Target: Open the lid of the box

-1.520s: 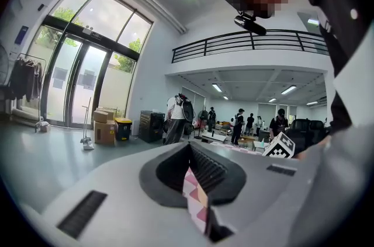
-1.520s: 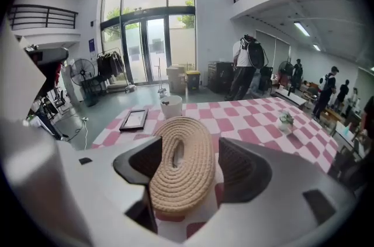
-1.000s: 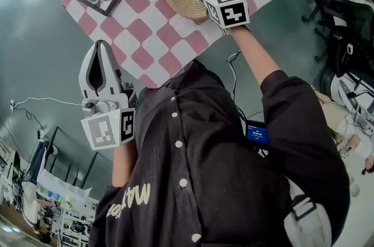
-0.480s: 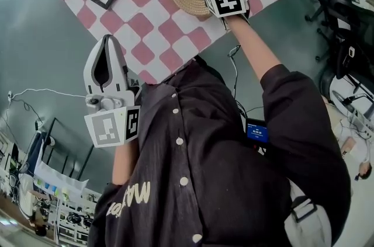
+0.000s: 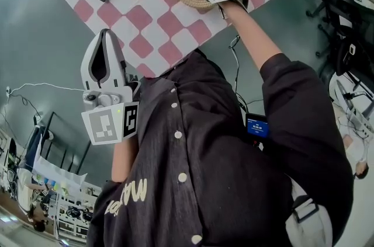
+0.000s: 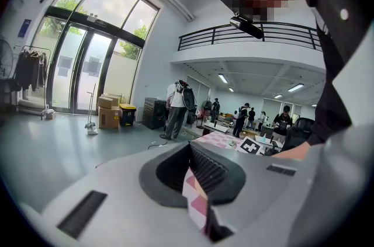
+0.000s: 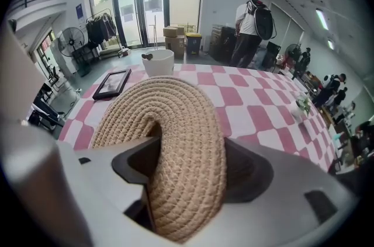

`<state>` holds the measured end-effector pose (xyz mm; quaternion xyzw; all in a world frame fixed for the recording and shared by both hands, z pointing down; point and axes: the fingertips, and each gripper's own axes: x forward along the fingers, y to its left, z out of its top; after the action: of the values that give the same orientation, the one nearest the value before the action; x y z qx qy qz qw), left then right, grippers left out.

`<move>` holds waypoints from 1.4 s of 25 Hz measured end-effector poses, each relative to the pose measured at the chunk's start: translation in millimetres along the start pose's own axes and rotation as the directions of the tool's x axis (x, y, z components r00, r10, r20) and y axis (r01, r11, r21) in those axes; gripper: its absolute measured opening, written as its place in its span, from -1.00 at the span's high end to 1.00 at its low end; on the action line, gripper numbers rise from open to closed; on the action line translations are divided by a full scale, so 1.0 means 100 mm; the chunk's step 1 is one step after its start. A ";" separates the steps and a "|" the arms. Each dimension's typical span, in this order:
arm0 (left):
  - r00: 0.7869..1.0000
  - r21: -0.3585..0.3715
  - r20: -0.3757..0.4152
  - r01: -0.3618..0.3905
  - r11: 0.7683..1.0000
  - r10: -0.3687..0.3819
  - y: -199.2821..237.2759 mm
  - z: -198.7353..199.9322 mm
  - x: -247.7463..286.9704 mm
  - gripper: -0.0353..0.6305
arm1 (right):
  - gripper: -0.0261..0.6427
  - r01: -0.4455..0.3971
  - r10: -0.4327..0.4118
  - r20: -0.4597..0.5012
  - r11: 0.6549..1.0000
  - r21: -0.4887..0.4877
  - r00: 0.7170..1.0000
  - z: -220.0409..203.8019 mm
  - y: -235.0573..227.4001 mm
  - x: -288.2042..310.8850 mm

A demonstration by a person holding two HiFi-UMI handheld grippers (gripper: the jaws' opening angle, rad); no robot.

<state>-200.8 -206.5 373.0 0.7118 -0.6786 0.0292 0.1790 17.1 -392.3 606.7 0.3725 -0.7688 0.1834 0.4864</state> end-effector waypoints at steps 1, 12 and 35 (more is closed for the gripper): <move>1.000 -0.002 -0.002 -0.003 1.000 0.003 0.00 -0.01 -0.01 0.86 | -0.05 0.002 -0.002 0.005 1.000 -0.001 1.000 0.00 0.00 0.00; 1.000 -0.004 -0.006 0.008 1.000 -0.008 -0.06 -0.04 -0.02 0.86 | 0.06 -0.018 0.018 0.066 1.000 0.004 0.998 0.11 0.00 -0.14; 0.998 0.032 0.048 0.033 0.999 -0.035 -0.18 0.14 -0.12 0.86 | 0.08 -0.065 0.081 0.369 0.996 -0.054 0.926 0.34 0.02 -0.88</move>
<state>-186.8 -199.1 352.4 0.7264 -0.6700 0.0192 0.1518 17.1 -378.2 513.5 0.3616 -0.8638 0.1119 0.3326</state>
